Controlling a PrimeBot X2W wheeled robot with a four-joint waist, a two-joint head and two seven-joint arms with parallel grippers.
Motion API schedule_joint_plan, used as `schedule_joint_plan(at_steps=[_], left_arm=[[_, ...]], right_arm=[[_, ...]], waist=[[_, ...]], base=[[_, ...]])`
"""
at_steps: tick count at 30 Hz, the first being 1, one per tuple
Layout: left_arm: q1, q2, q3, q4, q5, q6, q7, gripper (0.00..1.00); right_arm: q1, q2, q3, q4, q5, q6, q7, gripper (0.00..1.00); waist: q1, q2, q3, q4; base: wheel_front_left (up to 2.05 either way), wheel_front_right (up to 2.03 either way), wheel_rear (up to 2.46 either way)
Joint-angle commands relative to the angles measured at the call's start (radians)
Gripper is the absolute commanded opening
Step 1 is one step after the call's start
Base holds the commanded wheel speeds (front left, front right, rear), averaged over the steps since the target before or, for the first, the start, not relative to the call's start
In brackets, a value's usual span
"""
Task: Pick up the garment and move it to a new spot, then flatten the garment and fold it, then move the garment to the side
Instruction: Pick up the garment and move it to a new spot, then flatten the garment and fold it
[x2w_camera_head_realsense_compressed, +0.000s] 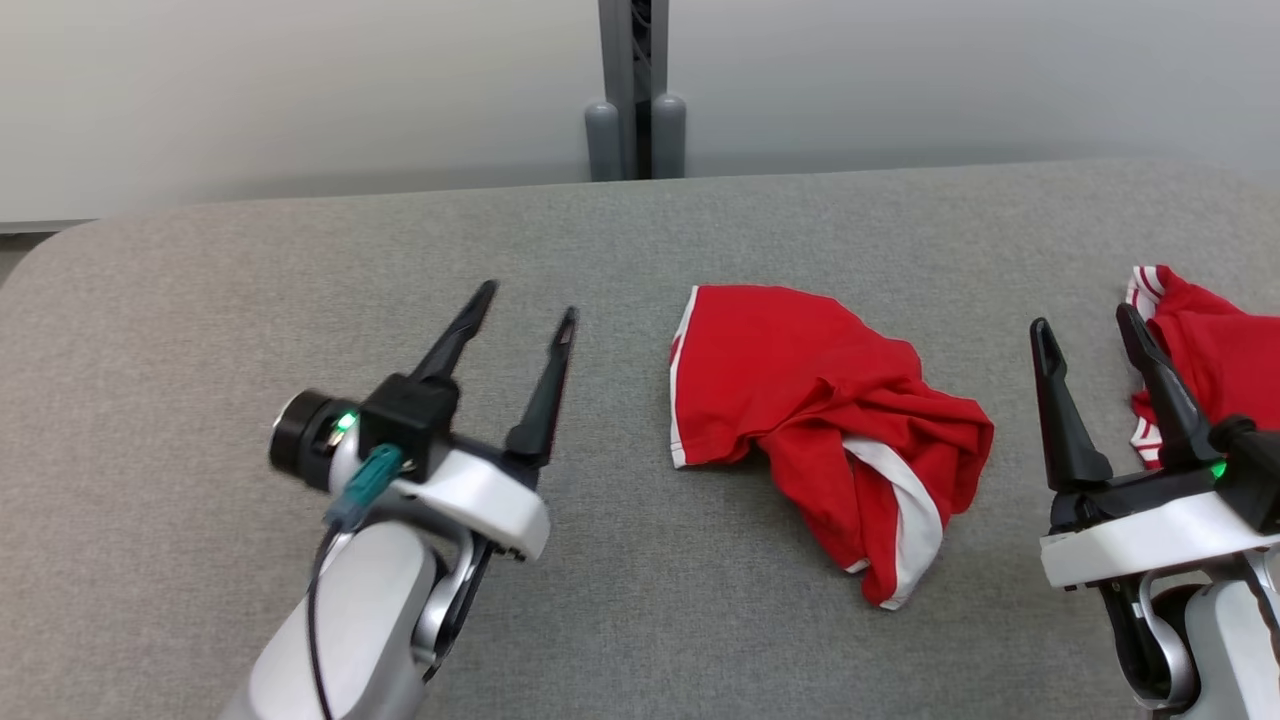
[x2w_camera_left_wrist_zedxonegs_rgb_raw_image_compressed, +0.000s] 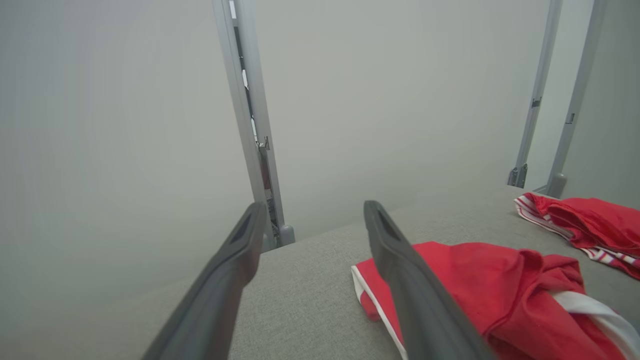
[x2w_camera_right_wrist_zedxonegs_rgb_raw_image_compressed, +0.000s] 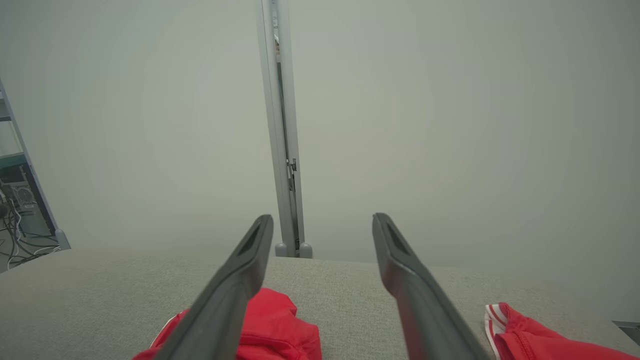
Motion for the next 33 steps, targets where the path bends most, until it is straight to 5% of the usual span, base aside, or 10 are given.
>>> schedule_joint_plan(at_steps=[1, 4, 9, 22, 33], left_arm=[[0.049, 0.01, 0.036, -0.035, -0.013, 0.021, -0.004, 1.0], [0.139, -0.003, 0.117, -0.105, -0.025, 0.064, -0.004, 1.0], [0.256, -0.045, 0.193, -0.184, -0.01, 0.075, -0.003, 1.0], [0.369, -0.098, 0.304, -0.179, 0.056, -0.012, -0.003, 1.0], [0.326, -0.1, 0.269, -0.137, 0.047, -0.001, -0.004, 1.0]], right_arm=[[0.01, -0.007, 0.003, -0.008, -0.001, 0.0, 0.006, 1.0], [0.022, -0.018, 0.024, -0.009, -0.009, 0.0, 0.013, 1.0], [0.026, -0.016, 0.041, 0.002, 0.0, 0.0, 0.013, 1.0], [0.022, -0.033, 0.096, 0.033, 0.002, 0.0, 0.007, 1.0], [-0.1, -0.222, 0.353, 0.057, 0.069, 0.0, 0.178, 1.0]], waist=[[0.0, 0.0, -0.014, 0.016], [0.0, 0.0, -0.018, 0.02], [0.0, 0.0, -0.018, 0.022], [0.0, 0.0, -0.013, 0.032], [0.0, 0.0, 0.044, 0.07]], base=[[0.0, 0.0, 0.0], [0.0, 0.0, 0.0], [0.0, 0.0, 0.0], [0.0, 0.0, 0.0], [0.0, 0.0, 0.0]])
